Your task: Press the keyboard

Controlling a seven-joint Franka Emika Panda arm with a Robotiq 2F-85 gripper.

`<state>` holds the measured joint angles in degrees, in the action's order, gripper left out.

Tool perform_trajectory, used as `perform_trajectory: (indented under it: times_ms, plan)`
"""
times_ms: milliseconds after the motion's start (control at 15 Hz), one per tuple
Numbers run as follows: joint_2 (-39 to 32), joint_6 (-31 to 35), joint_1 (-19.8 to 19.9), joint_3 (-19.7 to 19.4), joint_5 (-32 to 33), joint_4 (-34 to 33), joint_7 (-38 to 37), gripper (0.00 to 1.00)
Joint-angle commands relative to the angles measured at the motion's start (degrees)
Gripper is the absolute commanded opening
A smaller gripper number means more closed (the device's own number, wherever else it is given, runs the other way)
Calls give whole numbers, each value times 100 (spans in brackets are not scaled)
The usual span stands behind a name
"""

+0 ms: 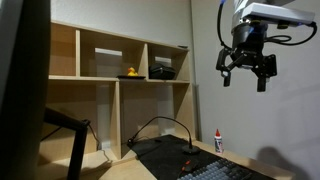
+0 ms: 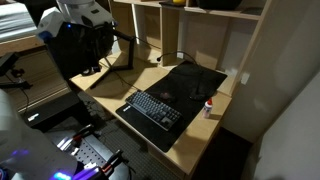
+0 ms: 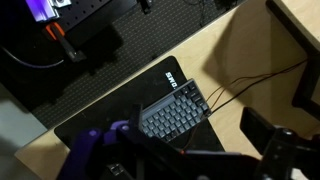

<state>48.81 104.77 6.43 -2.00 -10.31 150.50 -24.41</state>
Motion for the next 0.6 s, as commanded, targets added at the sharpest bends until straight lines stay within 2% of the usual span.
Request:
perform_trajectory:
  times_ms: [0, 333, 400, 533]
  plan:
    - [-544, 149, 190, 97, -120, -98, 24, 100]
    - [-1888, 2202, 155, -51, -713, 423, 74, 100]
    - [-2169, 2460, 154, -96, -809, 450, 44, 100]
    - [-2471, 2437, 161, -225, -925, 413, 23, 100]
